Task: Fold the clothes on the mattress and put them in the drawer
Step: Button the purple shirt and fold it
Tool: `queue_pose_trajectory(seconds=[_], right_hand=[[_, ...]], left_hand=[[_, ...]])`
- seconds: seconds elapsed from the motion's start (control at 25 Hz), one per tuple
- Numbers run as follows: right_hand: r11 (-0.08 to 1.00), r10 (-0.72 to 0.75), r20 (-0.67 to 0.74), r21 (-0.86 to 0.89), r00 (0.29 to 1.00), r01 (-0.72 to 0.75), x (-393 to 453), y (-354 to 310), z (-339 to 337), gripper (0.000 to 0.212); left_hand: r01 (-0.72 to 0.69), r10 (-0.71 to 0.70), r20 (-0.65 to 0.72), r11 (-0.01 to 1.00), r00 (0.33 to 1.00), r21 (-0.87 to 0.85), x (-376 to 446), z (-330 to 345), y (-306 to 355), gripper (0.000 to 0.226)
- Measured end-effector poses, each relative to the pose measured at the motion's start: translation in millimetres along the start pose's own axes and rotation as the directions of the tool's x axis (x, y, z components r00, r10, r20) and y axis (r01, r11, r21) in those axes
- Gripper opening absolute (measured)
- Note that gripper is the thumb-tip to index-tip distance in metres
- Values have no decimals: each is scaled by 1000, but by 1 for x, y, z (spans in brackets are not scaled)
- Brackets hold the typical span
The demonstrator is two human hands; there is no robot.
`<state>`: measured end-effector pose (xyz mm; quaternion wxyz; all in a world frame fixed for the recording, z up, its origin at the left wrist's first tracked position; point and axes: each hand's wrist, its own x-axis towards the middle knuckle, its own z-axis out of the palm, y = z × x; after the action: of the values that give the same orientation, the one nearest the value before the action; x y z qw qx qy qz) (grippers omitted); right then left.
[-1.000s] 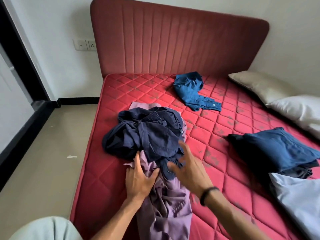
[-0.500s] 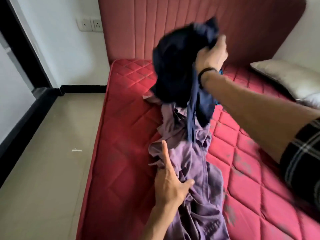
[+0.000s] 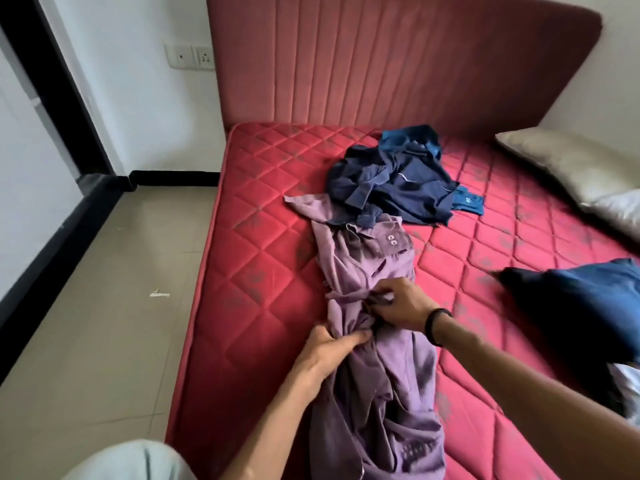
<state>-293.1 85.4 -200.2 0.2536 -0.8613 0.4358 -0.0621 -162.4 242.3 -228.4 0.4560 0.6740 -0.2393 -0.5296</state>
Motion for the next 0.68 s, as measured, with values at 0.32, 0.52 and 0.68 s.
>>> queue_pose_trajectory(seconds=[0.32,0.52,0.68], right_hand=[[985,-50,792,-61,609,160,-143,-11,-10,37],[828,348,636,-552,689,92,-122,47,-77,13],[899,139,-378,-340,915,-276,-121,69,-107,21]], left_hand=[[-76,83,5,938,997,-337,-15,-2,29,124],[-68,98,20,810,995,-583,-1,6,15,54],[-163,244,92,840,966,-518,6,5,24,48]])
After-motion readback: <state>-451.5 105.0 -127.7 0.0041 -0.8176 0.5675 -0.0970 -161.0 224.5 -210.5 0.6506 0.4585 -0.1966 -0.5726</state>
